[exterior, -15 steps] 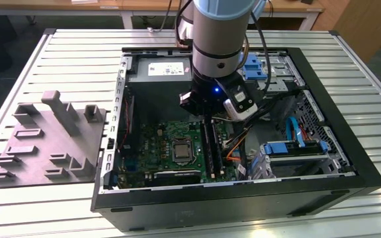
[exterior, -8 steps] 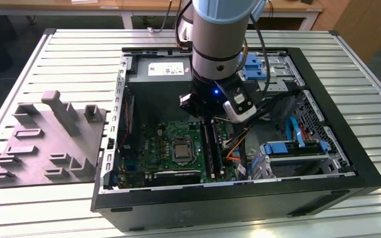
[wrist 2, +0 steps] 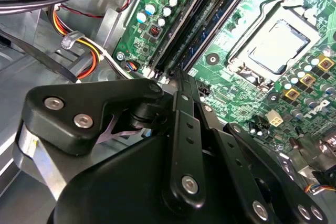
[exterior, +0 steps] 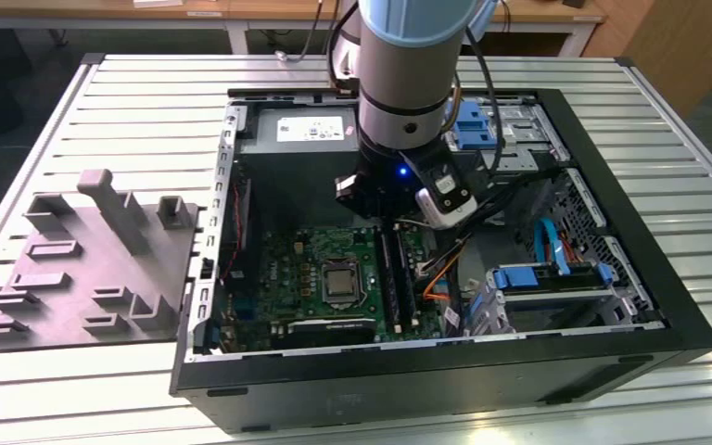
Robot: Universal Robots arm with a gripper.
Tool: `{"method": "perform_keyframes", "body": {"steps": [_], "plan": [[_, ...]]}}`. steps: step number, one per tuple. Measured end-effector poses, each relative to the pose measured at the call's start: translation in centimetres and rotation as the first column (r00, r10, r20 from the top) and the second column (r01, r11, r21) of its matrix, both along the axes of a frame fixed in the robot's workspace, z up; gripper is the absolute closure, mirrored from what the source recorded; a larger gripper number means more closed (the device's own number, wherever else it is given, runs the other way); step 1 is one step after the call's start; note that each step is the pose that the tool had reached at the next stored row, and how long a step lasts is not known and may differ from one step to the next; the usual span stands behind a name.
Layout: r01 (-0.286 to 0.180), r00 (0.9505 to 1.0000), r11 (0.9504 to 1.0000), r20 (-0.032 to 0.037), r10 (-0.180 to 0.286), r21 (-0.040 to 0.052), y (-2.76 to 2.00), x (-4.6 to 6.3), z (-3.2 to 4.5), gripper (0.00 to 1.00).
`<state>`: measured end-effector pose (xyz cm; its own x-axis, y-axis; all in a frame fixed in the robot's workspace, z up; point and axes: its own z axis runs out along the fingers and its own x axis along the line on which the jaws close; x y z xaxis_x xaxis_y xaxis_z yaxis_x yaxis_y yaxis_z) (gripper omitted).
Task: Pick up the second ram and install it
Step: 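Press down the second ram until it locks into place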
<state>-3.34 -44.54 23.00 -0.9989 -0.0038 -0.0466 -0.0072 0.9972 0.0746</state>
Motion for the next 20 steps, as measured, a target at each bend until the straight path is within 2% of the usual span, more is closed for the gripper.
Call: {"method": "perform_keyframes", "body": {"steps": [6,20], "plan": [[0.000,1.0000,1.0000,-0.0001,0.000,-0.0001,0.02,0.00,-0.37,0.90],[0.000,1.0000,1.0000,0.0000,0.000,0.0000,0.02,0.00,-0.71,0.90]]}}
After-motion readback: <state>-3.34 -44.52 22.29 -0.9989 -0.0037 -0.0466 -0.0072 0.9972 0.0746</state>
